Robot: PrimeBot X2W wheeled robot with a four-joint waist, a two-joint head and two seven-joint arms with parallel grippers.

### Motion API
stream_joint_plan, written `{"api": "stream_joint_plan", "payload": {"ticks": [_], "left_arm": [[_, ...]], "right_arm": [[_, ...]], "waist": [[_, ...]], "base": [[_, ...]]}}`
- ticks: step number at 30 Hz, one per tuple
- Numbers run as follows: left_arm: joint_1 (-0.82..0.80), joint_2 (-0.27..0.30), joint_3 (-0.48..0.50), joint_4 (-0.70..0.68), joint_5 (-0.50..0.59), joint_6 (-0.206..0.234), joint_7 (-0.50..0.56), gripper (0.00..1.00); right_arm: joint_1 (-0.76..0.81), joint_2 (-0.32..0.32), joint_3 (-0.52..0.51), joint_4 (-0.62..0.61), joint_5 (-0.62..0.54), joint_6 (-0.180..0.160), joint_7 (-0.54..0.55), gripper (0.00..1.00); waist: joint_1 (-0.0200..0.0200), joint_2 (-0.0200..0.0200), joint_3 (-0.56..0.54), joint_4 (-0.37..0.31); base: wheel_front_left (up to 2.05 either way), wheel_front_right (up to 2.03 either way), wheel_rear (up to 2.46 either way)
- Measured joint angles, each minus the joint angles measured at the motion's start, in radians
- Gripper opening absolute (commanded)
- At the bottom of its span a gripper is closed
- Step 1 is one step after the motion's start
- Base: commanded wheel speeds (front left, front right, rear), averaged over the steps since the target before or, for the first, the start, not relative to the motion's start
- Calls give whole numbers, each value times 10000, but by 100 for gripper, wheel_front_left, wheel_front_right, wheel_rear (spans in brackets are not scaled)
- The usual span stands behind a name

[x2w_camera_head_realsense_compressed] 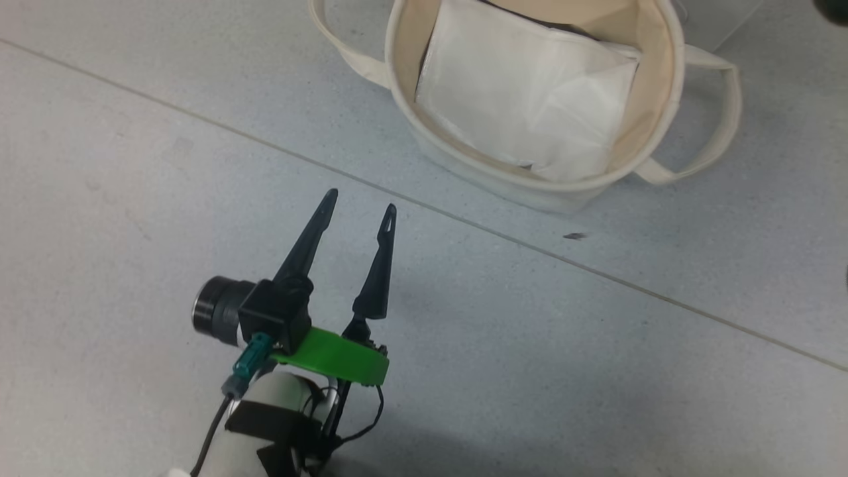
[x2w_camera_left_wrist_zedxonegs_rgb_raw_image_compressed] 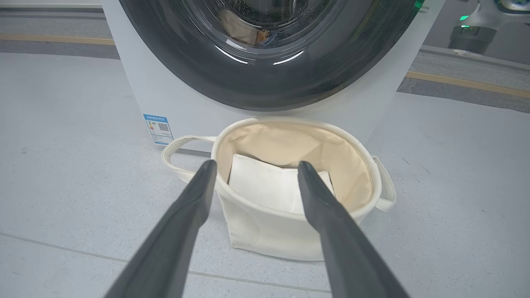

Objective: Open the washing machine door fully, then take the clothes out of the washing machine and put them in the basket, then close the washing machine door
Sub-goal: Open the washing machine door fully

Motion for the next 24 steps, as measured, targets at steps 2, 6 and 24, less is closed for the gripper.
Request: {"api": "stream_joint_plan", "payload": {"ticks": [2,6,24], "left_arm": [[-82,-2,-58,-19,-117,46,0,100],[-114,-13,-178,-46,-155,107,0,100],[-278,-27,-38,-58,-211,188,-2,100]], "right_arm": [[-175,-82,-8,117,2,0,104,0],[-301,-125,10,257,2,2,451,0],[491,871,744,566,-522,-6,1718,0]], "waist": [[0,0,79,71],[0,0,180,152],[-1,0,-297,-18]], "base": [[0,0,0],[0,0,0],[0,0,0]]}}
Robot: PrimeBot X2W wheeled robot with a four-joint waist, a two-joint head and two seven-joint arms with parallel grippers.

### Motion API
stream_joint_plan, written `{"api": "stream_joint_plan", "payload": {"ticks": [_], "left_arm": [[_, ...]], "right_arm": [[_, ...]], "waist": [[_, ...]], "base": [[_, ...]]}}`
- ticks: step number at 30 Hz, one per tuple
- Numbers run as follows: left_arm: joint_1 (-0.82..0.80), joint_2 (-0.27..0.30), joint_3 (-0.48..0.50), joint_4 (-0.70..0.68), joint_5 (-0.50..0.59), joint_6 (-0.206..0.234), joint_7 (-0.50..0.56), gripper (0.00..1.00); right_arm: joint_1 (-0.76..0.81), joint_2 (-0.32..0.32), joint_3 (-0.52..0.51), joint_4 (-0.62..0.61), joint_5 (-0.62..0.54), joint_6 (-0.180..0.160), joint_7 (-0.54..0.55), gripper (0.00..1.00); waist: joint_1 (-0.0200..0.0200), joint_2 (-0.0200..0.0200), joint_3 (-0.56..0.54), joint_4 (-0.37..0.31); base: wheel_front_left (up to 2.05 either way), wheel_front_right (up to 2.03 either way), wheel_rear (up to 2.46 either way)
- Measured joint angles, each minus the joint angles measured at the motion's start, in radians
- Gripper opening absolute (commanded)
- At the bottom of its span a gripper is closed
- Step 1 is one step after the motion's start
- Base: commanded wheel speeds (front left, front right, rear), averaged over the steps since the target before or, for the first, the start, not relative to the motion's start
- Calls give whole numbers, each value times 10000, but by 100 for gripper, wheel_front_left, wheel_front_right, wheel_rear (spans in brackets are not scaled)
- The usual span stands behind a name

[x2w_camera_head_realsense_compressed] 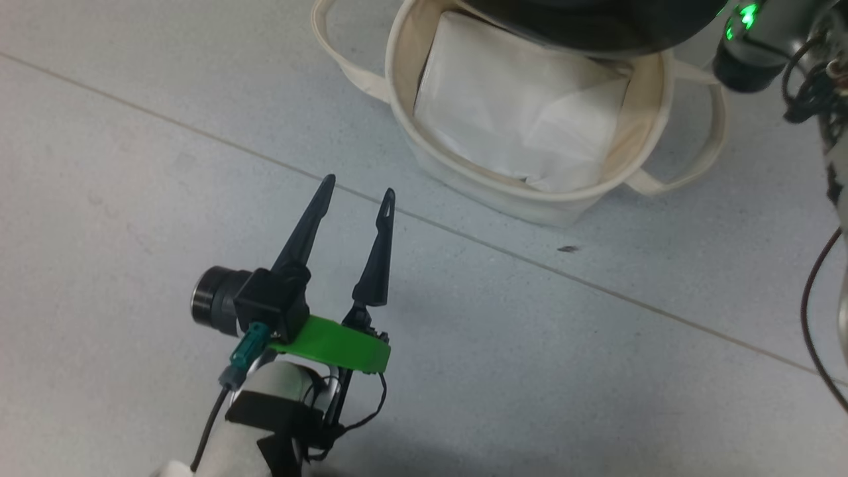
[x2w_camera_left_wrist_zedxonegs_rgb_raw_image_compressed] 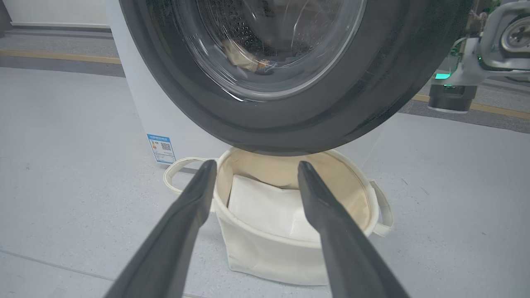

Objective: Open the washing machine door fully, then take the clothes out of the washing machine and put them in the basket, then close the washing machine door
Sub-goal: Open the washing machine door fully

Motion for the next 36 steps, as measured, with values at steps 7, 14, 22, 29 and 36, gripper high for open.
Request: {"api": "stream_joint_plan", "payload": {"ticks": [7,14,22,29,36], "left_arm": [[256,2,169,33,0,-13,0,100],[628,2,408,132,4,-19,0,100],[958,4,554,194,163,-25,0,100],[1136,6,650,196,161,-23,0,100],[1363,8,738,209,159,-15,0,100]], "right_arm": [[971,422,274,-199,-194,0,384,0],[2212,855,470,-725,-257,0,698,0],[3666,1116,775,-1613,29,0,951,0],[4457,1120,1749,-2303,1797,0,997,0],[5042,1131,3678,-2849,3670,0,529,0]], "waist": [[0,0,-569,-131],[-1,0,-1118,-321],[-1,0,-1697,-454],[-1,-1,-2076,-358],[-1,-1,-2323,-114]], "base": [[0,0,0],[0,0,0],[0,0,0],[0,0,0],[0,0,0]]}}
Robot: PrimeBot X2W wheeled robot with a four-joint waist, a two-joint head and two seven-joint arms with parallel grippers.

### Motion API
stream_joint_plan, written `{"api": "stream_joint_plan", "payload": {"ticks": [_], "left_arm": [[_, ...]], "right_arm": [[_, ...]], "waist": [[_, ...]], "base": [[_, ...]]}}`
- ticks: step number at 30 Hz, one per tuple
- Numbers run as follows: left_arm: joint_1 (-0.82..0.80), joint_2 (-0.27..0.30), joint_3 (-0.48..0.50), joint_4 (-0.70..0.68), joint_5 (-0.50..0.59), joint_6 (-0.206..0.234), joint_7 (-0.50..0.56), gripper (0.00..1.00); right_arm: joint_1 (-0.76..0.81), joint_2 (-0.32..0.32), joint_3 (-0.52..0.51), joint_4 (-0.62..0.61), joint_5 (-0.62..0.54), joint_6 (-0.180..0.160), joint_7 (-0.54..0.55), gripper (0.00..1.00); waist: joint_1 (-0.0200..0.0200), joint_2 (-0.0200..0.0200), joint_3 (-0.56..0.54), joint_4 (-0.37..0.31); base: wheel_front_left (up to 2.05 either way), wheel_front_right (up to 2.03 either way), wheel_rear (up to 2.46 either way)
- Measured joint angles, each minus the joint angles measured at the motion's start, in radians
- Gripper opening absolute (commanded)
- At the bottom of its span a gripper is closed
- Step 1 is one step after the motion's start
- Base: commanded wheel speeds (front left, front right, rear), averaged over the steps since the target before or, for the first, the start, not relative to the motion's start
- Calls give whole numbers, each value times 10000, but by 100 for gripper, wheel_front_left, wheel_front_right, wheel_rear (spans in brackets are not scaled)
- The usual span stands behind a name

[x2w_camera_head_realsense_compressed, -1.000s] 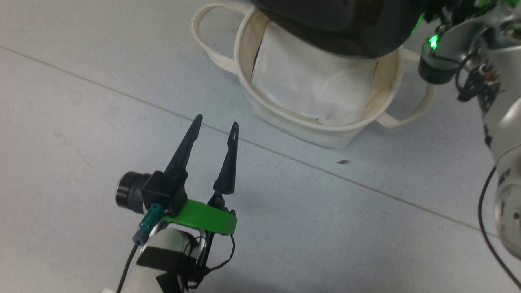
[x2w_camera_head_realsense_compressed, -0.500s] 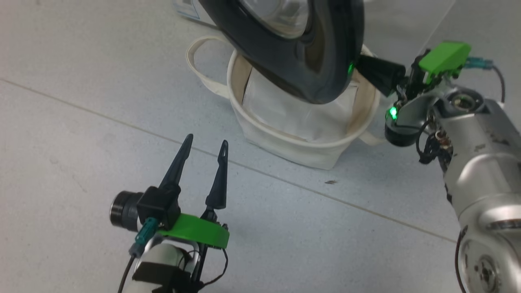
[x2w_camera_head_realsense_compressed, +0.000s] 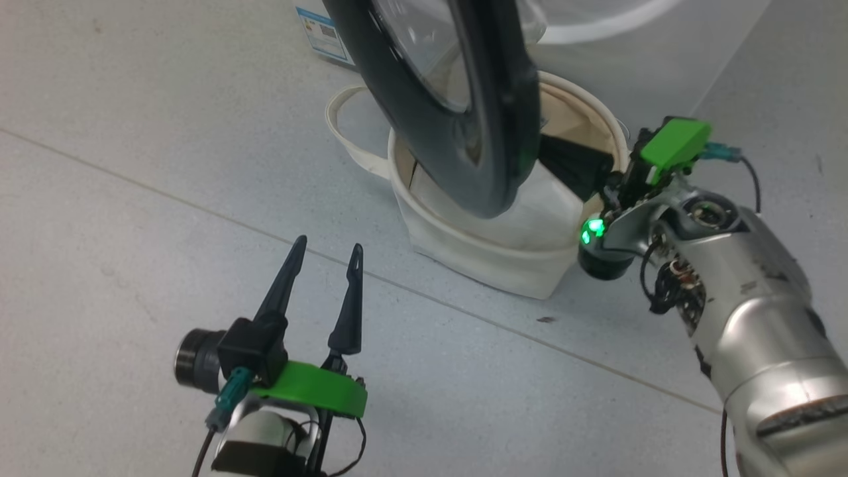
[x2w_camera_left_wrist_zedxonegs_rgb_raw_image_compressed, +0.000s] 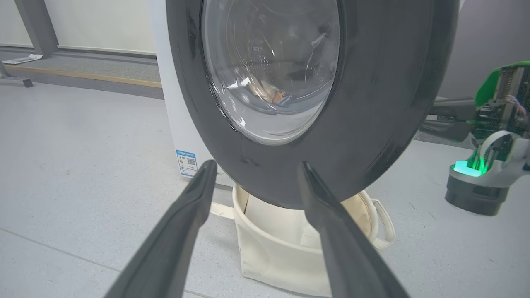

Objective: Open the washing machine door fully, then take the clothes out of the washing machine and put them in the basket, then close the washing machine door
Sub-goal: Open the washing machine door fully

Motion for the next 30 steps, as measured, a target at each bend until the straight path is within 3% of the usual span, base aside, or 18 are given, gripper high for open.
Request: {"api": "stream_joint_plan", "payload": {"ticks": [13,22,30], "left_arm": [[398,2,-10,50,-90,17,0,100],[522,4,61,157,-90,59,0,100],[941,8,148,299,-86,58,2,100]], "right_arm": [[956,65,3616,-974,2688,0,-1294,0],[1041,82,4057,-1154,3302,0,-2224,0],[1339,19,3879,-1269,2842,-2,-3020,0]], "waist": [[0,0,-649,227],[0,0,-1007,255],[0,0,-1500,138]], "base": [[0,0,0],[0,0,0],[0,0,0]]}}
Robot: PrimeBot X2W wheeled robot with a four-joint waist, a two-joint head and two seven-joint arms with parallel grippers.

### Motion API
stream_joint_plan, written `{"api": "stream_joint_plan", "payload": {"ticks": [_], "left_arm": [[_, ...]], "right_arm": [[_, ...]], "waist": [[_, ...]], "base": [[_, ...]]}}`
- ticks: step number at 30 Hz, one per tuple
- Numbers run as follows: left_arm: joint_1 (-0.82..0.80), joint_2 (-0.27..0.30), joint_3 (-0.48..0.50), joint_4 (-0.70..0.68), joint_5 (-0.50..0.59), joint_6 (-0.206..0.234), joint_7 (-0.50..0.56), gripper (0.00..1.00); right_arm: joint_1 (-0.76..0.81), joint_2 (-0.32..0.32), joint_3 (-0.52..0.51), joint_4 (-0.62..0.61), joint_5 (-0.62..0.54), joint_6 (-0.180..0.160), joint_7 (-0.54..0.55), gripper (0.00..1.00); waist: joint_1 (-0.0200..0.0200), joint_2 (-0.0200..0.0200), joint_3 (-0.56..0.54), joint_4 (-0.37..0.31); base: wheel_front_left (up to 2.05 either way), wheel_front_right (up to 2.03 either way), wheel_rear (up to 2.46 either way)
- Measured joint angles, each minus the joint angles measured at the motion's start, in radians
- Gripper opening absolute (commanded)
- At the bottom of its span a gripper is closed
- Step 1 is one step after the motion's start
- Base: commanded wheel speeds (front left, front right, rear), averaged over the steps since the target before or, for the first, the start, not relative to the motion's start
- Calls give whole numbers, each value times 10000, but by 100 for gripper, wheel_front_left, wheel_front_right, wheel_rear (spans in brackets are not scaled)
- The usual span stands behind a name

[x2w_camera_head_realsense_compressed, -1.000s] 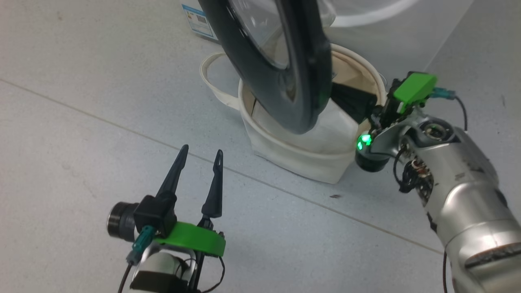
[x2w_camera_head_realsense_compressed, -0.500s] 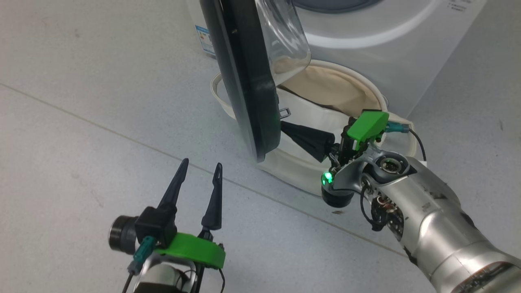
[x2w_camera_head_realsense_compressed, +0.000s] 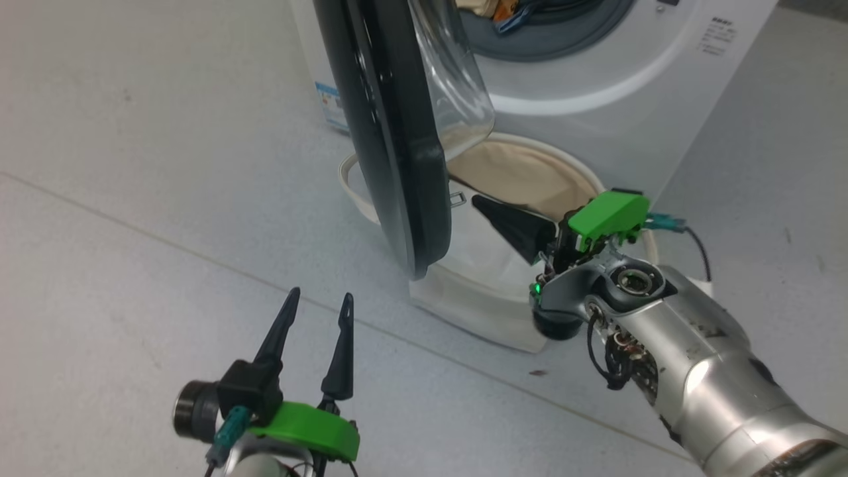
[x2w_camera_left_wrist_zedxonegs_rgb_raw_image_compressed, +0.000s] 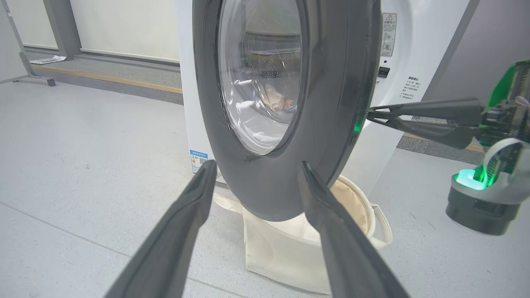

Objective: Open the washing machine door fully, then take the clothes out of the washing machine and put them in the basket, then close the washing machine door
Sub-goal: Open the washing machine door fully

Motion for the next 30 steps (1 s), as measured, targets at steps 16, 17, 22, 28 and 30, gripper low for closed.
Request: {"api": "stream_joint_plan", "payload": {"ticks": [16,17,22,28,30], "left_arm": [[881,54,589,-44,104,0,0,100],[929,58,616,-65,104,-2,-2,100],[1097,94,769,-171,205,-17,0,100],[1182,115,796,-238,280,-61,0,100],[1196,134,805,-238,288,-67,0,100]], "right_arm": [[1548,-2531,2038,-4061,-8420,2,-6546,0],[1608,-2640,2029,-4125,-8849,2,-6650,0],[2414,-2663,727,-4727,-10665,2,-6788,0],[4651,-2063,-1386,-5329,-13574,2,-6790,0],[5395,-1638,-2266,-5335,-14341,2,-6790,100]], "waist": [[0,0,-1193,-892],[0,0,-1233,-948],[0,0,-1359,-1225],[0,0,-1411,-1448],[0,0,-1416,-1520]], "base": [[0,0,0],[0,0,0],[0,0,0],[0,0,0],[0,0,0]]}}
